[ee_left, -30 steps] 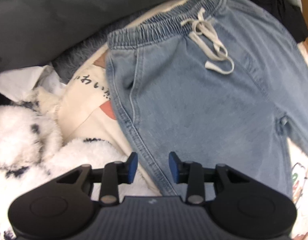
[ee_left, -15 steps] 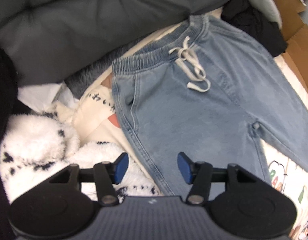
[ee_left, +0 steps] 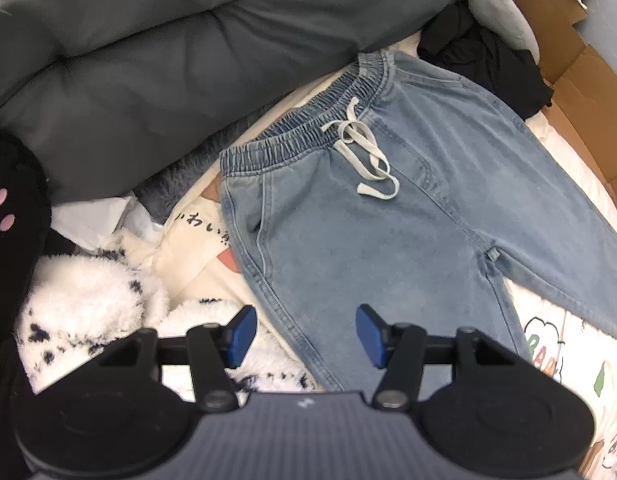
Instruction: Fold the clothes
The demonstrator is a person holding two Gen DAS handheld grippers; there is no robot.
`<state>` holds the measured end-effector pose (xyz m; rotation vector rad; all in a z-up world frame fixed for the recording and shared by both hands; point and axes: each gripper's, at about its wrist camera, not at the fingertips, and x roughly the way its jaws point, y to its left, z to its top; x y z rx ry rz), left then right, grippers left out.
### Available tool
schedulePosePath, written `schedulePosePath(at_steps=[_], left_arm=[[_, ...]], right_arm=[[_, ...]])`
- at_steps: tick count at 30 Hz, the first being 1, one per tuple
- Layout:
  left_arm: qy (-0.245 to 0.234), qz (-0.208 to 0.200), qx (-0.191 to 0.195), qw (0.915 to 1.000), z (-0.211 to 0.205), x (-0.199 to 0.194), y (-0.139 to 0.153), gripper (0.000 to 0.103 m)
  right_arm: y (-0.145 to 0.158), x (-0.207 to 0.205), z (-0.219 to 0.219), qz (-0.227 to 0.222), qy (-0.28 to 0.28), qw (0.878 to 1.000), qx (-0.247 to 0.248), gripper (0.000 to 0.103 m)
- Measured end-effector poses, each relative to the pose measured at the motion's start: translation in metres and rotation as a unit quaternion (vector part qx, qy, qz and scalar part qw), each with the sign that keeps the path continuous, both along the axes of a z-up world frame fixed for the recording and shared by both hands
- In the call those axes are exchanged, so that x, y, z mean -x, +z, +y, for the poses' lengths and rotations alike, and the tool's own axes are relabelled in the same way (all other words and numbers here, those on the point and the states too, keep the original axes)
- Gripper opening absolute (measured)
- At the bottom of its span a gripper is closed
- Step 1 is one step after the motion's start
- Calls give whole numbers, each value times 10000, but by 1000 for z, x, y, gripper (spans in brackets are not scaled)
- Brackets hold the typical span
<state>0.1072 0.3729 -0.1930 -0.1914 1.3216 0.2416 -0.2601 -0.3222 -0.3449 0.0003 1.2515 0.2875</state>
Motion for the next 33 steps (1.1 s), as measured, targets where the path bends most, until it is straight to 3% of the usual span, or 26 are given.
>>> schedulePosePath(at_steps=[10,18,21,25,33], left_arm=[[111,282,-15,9995,10,-3,-27,58],[-29,516,-34,9987,8,-7,-50,58],[-80,591,-51,9982,6,-9,-58,58],[-100,632,-22,9979,6,-10,-63,58],[30,721,-21,9974,16,-6,-71,58]], right_arm=[[-24,-15,63,530,590,9961,-393,52],[-39,-12,96,941,710,9921,-438,54],[-42,-11,106,1013,742,9914,-363,55],[-47,-11,117,993,786,9919,-71,68],[-56,-11,126,839,706,9933,367,69]])
